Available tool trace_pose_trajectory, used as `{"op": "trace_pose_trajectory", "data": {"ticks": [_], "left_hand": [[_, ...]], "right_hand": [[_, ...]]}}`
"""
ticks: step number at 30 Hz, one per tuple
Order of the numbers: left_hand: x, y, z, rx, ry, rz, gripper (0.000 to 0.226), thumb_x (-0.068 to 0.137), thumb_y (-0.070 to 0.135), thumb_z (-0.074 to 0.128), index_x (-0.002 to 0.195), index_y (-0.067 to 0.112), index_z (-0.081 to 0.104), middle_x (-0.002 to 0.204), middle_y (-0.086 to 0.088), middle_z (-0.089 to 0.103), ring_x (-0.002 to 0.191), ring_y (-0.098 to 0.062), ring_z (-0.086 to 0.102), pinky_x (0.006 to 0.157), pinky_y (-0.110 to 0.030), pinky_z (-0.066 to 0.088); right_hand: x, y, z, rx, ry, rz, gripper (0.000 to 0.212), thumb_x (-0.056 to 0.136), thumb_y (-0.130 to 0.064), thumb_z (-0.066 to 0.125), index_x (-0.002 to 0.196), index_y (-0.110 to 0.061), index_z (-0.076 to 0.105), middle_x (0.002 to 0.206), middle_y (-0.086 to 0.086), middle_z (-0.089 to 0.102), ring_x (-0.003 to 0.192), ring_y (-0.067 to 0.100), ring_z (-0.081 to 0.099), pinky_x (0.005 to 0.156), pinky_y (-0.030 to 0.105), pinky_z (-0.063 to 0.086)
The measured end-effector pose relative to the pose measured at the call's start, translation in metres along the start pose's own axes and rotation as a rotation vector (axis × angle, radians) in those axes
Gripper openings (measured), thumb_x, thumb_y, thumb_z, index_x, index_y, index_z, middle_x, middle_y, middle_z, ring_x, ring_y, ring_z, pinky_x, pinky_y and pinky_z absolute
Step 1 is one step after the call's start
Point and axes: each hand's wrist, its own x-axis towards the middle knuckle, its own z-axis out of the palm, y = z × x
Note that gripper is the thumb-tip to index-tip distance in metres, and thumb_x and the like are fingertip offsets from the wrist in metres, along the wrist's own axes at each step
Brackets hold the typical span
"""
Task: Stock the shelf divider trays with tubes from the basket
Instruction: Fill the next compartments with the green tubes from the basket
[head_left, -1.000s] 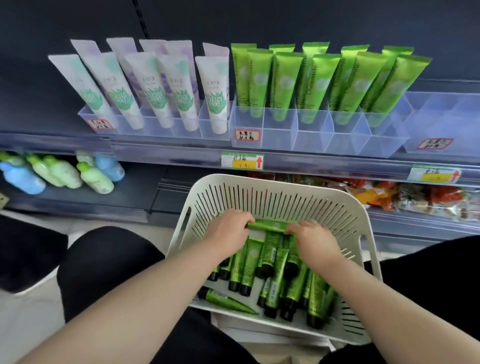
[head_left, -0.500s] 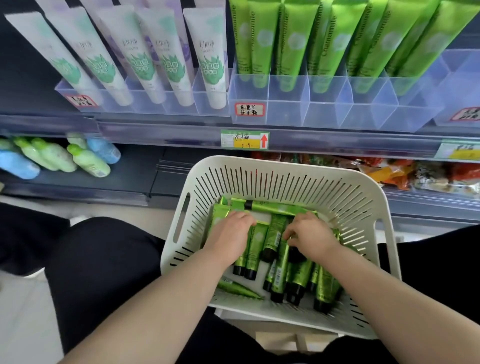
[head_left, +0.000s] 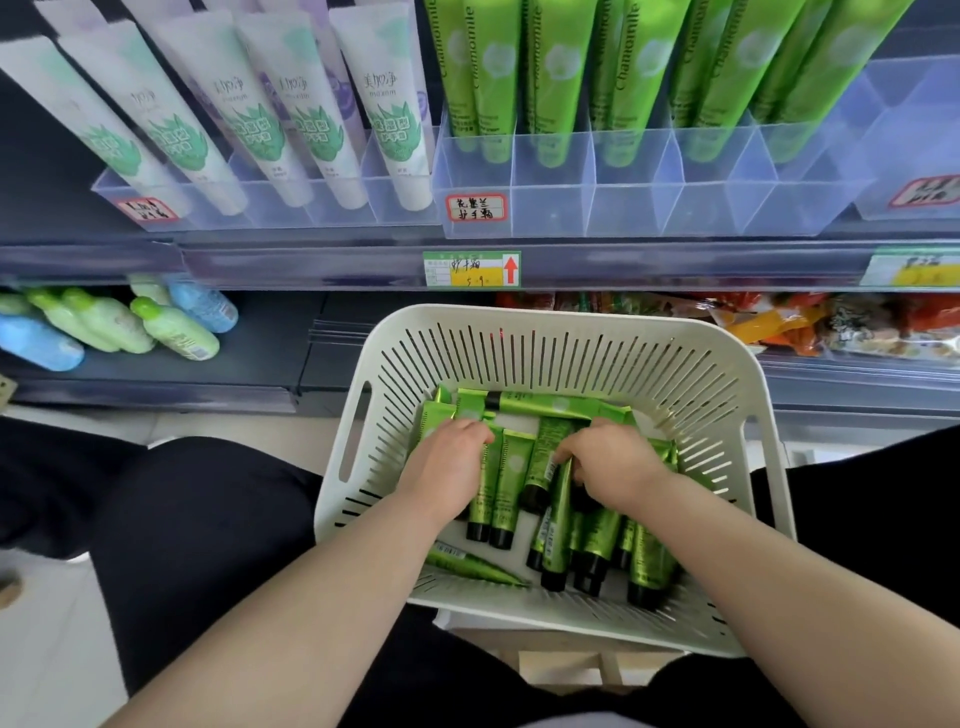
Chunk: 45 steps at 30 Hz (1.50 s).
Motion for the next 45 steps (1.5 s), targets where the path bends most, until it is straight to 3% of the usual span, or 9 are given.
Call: {"op": "trace_pose_trajectory", "data": {"ticks": [6,9,18,23,27,31,37,40,45], "left_hand": [[0.005,0.002,0.002,-0.003,-0.034,-0.041,0.040,0.092,-0.003,0.051,0.125,0.017,0.060,0.129,0.001,0.058,0.123,-0.018,0.049,0.103,-0.031,0.041],[0.018,0.010,0.001,-0.051,-0.078,-0.080,0.033,0.094,0.005,0.052,0.123,0.017,0.061,0.126,-0.003,0.061,0.113,-0.021,0.057,0.094,-0.036,0.048],[0.062,0.070,0.022,-0.076,-0.268,-0.234,0.031,0.090,0.026,0.067,0.117,0.013,0.059,0.111,-0.008,0.065,0.095,-0.024,0.063,0.075,-0.033,0.051],[0.061,0.069,0.027,0.099,-0.348,-0.281,0.043,0.084,0.000,0.061,0.125,0.012,0.051,0.113,-0.009,0.063,0.097,-0.023,0.063,0.073,-0.031,0.054],[0.054,0.063,0.021,0.148,-0.410,-0.293,0.059,0.080,0.015,0.063,0.136,0.021,0.045,0.127,-0.002,0.056,0.103,-0.020,0.060,0.055,-0.024,0.045],[0.053,0.062,0.025,0.201,-0.394,-0.247,0.039,0.090,0.037,0.058,0.125,0.021,0.052,0.118,-0.002,0.061,0.100,-0.021,0.059,0.063,-0.029,0.047],[0.044,0.050,0.013,-0.247,-0.280,-0.321,0.045,0.090,0.037,0.059,0.129,0.015,0.054,0.120,-0.007,0.062,0.078,-0.014,0.056,0.061,-0.024,0.042],[0.035,0.046,-0.010,-0.463,-0.177,-0.288,0.032,0.090,0.036,0.062,0.111,0.012,0.059,0.100,-0.007,0.067,0.075,-0.021,0.062,0.057,-0.031,0.049],[0.024,0.058,-0.064,-0.690,0.034,-0.160,0.025,0.083,0.030,0.073,0.098,0.040,0.056,0.090,0.003,0.069,0.076,-0.018,0.070,0.069,-0.044,0.060]], "right_hand": [[-0.011,0.009,-0.031,0.018,-0.032,-0.053,0.020,0.085,-0.037,0.066,0.103,-0.030,0.063,0.114,-0.004,0.053,0.109,0.016,0.047,0.092,0.034,0.043],[-0.021,0.018,-0.052,0.243,-0.085,0.020,0.014,0.088,-0.033,0.063,0.099,-0.027,0.059,0.100,-0.004,0.060,0.080,0.011,0.057,0.065,0.023,0.045],[-0.034,0.038,-0.065,0.324,0.162,0.106,0.019,0.095,-0.025,0.052,0.109,-0.018,0.062,0.102,0.004,0.063,0.090,0.023,0.058,0.075,0.032,0.046],[-0.032,0.040,-0.064,0.260,0.162,0.097,0.012,0.098,-0.025,0.045,0.102,-0.021,0.056,0.094,0.002,0.063,0.083,0.024,0.059,0.071,0.035,0.049],[-0.032,0.039,-0.071,0.244,0.157,0.070,0.016,0.097,-0.032,0.047,0.108,-0.028,0.058,0.092,-0.004,0.061,0.081,0.020,0.056,0.068,0.032,0.047],[-0.037,0.035,-0.072,0.217,0.158,0.046,0.018,0.096,-0.035,0.050,0.111,-0.031,0.060,0.091,-0.007,0.059,0.081,0.017,0.053,0.068,0.030,0.045],[-0.049,0.033,-0.079,0.261,0.284,0.057,0.015,0.092,-0.036,0.057,0.100,-0.030,0.068,0.093,-0.010,0.067,0.085,0.015,0.060,0.073,0.029,0.048],[-0.056,0.028,-0.089,0.278,0.370,0.044,0.016,0.091,-0.036,0.058,0.097,-0.028,0.071,0.093,-0.009,0.070,0.082,0.014,0.060,0.074,0.031,0.051],[-0.076,0.021,-0.118,0.258,0.595,0.010,0.015,0.090,-0.035,0.059,0.096,-0.029,0.072,0.094,-0.009,0.070,0.089,0.015,0.062,0.070,0.028,0.046]]}}
